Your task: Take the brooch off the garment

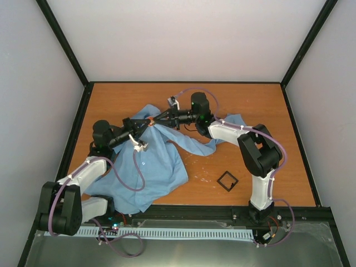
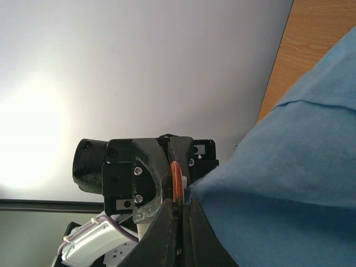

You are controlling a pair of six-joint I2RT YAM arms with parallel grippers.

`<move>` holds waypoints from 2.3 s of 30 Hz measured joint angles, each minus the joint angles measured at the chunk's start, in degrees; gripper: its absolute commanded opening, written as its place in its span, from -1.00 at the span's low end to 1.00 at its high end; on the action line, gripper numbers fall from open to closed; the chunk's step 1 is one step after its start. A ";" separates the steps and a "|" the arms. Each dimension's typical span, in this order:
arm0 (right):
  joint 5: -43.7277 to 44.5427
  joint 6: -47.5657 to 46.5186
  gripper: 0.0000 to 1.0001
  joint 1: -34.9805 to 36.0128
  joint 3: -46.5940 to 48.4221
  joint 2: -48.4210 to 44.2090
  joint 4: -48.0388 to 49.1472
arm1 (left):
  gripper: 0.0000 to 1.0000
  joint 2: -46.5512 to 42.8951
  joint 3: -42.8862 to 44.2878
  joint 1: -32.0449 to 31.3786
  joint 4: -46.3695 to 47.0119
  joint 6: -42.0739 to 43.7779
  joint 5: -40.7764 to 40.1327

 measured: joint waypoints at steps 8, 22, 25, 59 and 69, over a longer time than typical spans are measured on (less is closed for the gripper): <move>-0.09 -2.49 -0.01 -0.48 1.40 0.00 -2.14 | -0.98 -4.22 4.13 -0.15 -14.12 -5.09 -1.11; 16.15 -39.01 0.41 -13.05 6.82 -18.40 -23.78 | -0.99 24.85 64.39 0.63 -70.77 -58.47 -4.98; 17.49 -46.01 0.40 -12.46 6.86 -21.79 -26.47 | -0.99 29.81 73.26 0.87 -78.77 -65.79 -2.08; 21.24 -64.76 -0.46 6.58 -3.78 -28.22 -29.20 | -0.98 -2.25 39.28 -1.38 -58.75 -86.77 18.38; 21.68 -70.58 0.06 2.16 2.10 -30.51 -37.07 | -0.99 -4.04 37.35 -1.46 -47.95 -90.23 22.71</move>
